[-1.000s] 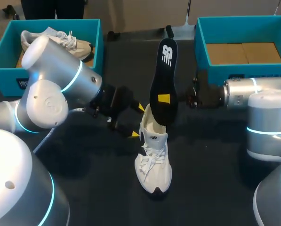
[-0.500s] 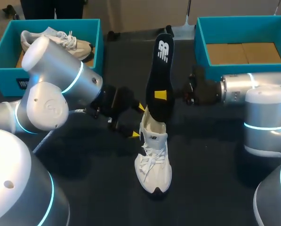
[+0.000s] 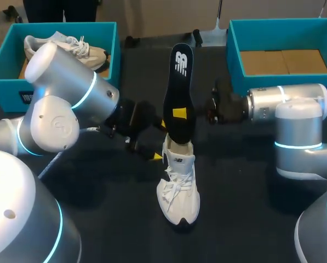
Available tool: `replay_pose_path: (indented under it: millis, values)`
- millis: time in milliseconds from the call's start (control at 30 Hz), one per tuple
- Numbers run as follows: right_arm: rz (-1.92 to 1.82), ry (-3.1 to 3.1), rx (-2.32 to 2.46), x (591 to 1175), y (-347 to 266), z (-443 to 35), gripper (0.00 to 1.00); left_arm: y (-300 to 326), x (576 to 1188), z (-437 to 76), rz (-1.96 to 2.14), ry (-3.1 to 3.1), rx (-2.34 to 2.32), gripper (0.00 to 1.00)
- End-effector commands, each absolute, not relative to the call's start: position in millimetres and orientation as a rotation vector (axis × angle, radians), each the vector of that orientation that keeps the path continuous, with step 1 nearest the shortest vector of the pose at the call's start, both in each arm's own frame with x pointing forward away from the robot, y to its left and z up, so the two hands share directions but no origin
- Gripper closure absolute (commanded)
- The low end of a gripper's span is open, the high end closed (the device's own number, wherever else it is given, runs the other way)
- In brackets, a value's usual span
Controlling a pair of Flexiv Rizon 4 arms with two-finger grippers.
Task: Take the shoe out of the shoebox, open the shoe tongue, remove and reinsert the insole, then place the shoe into the shoebox
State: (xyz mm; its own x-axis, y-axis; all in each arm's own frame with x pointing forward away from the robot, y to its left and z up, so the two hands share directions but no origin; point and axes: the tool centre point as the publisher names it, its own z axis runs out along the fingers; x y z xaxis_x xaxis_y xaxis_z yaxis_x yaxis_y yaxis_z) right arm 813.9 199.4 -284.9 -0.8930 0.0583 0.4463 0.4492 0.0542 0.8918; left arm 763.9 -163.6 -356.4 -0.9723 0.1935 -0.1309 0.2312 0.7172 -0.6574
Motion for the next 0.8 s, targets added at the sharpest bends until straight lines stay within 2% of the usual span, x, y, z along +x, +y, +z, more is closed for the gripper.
replay_pose_path:
  millis: [33, 800]
  values:
    - [-1.906, -2.042, -0.514, 809, 199, -287, 1.0, -164, 764, -356, -1.102, 2.863, 0.355, 0.0]
    - [-1.877, -2.018, -0.534, 795, 210, -291, 1.0, -164, 764, -356, -1.102, 2.863, 0.355, 0.0]
